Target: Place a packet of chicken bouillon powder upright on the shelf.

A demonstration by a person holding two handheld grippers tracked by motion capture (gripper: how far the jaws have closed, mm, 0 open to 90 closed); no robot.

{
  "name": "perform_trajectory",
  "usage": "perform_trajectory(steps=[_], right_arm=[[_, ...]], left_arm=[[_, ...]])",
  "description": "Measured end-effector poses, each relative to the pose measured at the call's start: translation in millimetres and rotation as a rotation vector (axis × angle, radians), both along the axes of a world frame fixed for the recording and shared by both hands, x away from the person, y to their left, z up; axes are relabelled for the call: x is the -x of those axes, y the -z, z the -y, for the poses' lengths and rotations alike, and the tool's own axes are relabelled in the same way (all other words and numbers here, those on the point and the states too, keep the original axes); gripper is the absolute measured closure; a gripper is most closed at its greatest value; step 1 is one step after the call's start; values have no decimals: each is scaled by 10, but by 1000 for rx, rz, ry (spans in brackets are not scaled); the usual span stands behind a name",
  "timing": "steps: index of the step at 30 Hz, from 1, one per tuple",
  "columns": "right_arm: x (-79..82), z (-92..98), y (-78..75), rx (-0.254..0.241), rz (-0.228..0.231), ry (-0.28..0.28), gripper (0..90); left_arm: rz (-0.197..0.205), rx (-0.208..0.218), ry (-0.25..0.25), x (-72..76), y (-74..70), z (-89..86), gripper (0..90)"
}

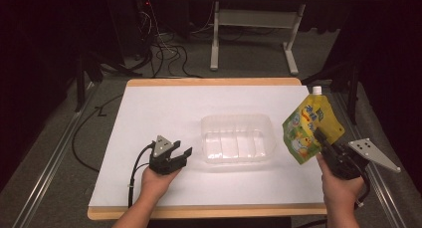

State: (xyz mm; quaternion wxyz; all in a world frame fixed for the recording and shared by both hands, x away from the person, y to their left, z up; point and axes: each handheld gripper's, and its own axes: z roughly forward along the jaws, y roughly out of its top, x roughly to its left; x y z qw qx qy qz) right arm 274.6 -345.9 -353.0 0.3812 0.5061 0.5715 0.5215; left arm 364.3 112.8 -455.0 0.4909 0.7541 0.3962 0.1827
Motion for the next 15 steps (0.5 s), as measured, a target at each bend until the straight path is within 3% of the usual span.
perform_trajectory(steps=[6, 15], right_arm=[[-46, -153, -174, -17, 61, -20, 900], [-115, -410, -284, -38, 100, -60, 900]], left_arm=[[0, 27, 5, 11, -32, -37, 458], [17, 30, 12, 31, -71, -63, 448]])
